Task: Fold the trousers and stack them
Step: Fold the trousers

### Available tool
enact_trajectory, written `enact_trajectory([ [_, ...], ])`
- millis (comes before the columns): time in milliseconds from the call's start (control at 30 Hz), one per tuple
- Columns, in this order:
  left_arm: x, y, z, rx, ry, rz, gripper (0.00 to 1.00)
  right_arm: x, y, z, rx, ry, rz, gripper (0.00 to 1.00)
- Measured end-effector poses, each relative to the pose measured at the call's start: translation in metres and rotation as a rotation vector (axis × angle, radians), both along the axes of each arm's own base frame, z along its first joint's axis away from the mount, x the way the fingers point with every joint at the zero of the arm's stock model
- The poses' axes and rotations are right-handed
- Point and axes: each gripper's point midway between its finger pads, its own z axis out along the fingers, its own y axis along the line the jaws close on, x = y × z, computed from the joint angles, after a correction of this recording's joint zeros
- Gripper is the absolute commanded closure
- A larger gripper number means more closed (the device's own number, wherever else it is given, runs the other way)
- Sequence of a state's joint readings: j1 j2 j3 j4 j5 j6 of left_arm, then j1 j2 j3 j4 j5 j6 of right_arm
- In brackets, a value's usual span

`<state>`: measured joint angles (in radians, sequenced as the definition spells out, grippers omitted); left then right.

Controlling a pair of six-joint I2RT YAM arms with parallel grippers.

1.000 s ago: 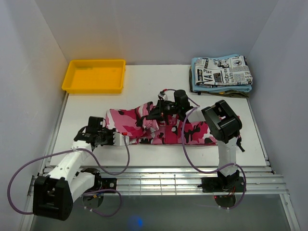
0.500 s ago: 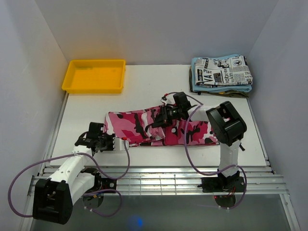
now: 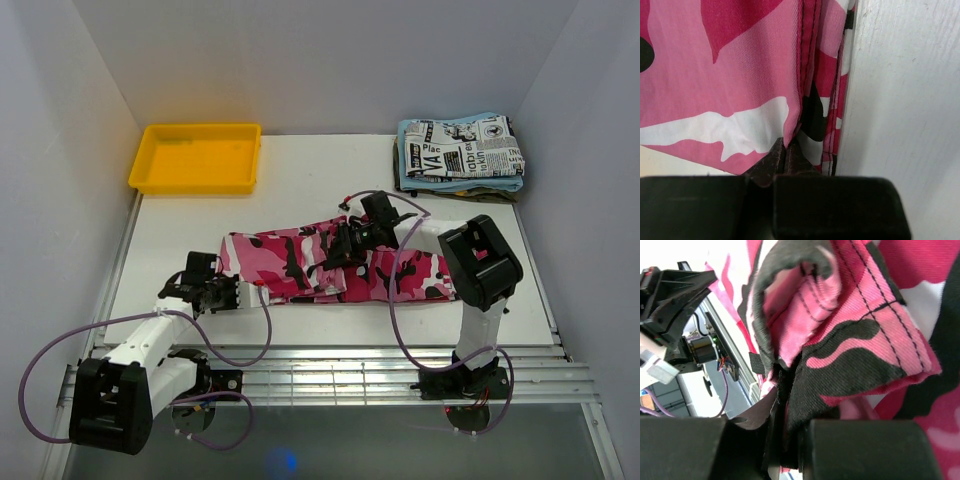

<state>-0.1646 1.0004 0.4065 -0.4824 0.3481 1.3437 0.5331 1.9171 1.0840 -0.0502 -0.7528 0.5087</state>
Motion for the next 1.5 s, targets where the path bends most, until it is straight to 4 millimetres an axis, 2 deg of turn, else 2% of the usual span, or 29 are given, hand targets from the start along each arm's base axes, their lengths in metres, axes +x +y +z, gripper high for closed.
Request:
enact_trajectory([
  [67,0.001,-0.001,0.001,-0.004,-0.004,0.000,1.00,0.000,0.000,0.007,0.002,-0.016,-0.002,0.92],
  [133,0.002,-0.001,0.001,-0.005,-0.008,-0.001,1.00,0.002,-0.001,0.011,0.002,-0.035,-0.003,0.85],
  [167,0.002,-0.001,0.001,-0.007,-0.010,-0.001,0.97,0.002,-0.001,0.010,-0.004,-0.042,-0.002,0.80],
  [200,0.002,-0.002,0.002,-0.009,-0.011,-0.002,0.84,0.002,-0.002,0.007,-0.015,-0.041,-0.002,0.63],
  [267,0.002,-0.002,0.002,-0.010,-0.008,-0.001,0.69,0.003,-0.005,0.000,-0.053,-0.032,-0.005,0.58],
  [300,0.001,0.000,0.002,-0.010,0.002,0.009,0.57,0.004,-0.007,-0.004,-0.071,-0.030,-0.007,0.51],
  [367,-0.001,0.000,0.006,-0.024,0.019,0.025,0.47,0.008,-0.010,-0.010,-0.100,-0.023,-0.012,0.45],
  [433,0.002,-0.005,0.018,-0.061,0.019,0.039,0.35,0.009,-0.011,-0.012,-0.117,-0.020,-0.012,0.38],
  [600,0.014,-0.027,0.069,-0.226,0.010,0.086,0.32,0.015,-0.009,-0.001,-0.120,-0.040,-0.001,0.12],
  [633,0.017,-0.031,0.080,-0.262,0.021,0.107,0.32,0.016,-0.009,0.001,-0.122,-0.050,0.006,0.11],
  [767,0.026,-0.043,0.110,-0.403,0.088,0.244,0.28,0.018,-0.019,0.009,-0.158,-0.092,0.026,0.10],
  [867,0.034,-0.040,0.126,-0.517,0.166,0.407,0.24,0.025,-0.033,0.019,-0.190,-0.133,0.024,0.12],
  [933,0.046,-0.027,0.135,-0.624,0.235,0.555,0.23,0.031,-0.043,0.031,-0.192,-0.180,0.029,0.21],
  [1033,0.070,0.016,0.141,-0.783,0.331,0.805,0.21,0.038,-0.049,0.057,-0.131,-0.267,0.069,0.32],
  [1067,0.076,0.032,0.138,-0.838,0.374,0.882,0.19,0.037,-0.047,0.066,-0.090,-0.290,0.090,0.37],
  [1100,0.079,0.042,0.133,-0.879,0.415,0.934,0.15,0.036,-0.043,0.075,-0.043,-0.308,0.111,0.39],
  [1167,0.080,0.063,0.114,-0.969,0.529,1.055,0.15,0.029,-0.029,0.089,0.058,-0.328,0.163,0.43],
  [1267,0.071,0.071,0.085,-1.066,0.712,1.162,0.14,0.016,-0.011,0.095,0.159,-0.321,0.241,0.45],
  [1367,0.064,0.069,0.064,-1.119,0.850,1.219,0.16,0.003,0.003,0.077,0.195,-0.269,0.307,0.48],
  [1500,0.061,0.067,0.036,-1.136,0.972,1.274,0.24,-0.007,0.009,0.028,0.156,-0.177,0.350,0.52],
])
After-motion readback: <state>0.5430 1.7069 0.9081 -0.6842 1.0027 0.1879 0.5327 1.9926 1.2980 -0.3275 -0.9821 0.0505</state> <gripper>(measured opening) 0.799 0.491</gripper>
